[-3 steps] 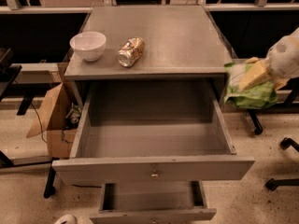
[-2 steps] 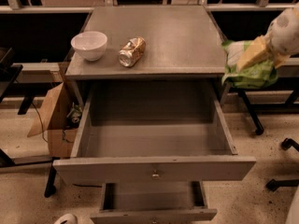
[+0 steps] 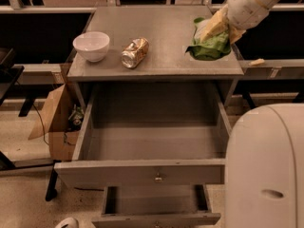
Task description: Pick green rice chip bag from top drawer and place on counter
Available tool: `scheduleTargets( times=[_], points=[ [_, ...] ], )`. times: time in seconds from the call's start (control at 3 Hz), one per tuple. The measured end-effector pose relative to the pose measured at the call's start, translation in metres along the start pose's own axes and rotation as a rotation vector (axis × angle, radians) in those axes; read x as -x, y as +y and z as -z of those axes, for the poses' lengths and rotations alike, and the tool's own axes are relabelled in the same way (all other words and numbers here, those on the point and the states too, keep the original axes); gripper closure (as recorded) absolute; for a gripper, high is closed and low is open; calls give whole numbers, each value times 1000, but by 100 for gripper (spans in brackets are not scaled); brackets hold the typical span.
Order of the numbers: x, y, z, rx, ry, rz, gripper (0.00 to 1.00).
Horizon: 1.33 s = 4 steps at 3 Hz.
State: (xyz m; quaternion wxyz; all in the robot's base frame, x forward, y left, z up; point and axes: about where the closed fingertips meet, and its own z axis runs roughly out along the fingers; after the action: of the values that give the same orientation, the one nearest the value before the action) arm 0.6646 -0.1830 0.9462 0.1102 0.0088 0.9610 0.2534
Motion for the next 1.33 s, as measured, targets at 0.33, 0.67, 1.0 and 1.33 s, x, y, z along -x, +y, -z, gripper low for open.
scheduleTargets(
  times=[0.33,0.67,1.0,1.33],
  points=[
    [25,0,-20,91,-52,-150,100],
    [47,-15,-33,128,-123,-297,100],
    [63,-23,-45,149,-171,-400,100],
    [77,-15,-52,186,-198,-448,81]
  ],
)
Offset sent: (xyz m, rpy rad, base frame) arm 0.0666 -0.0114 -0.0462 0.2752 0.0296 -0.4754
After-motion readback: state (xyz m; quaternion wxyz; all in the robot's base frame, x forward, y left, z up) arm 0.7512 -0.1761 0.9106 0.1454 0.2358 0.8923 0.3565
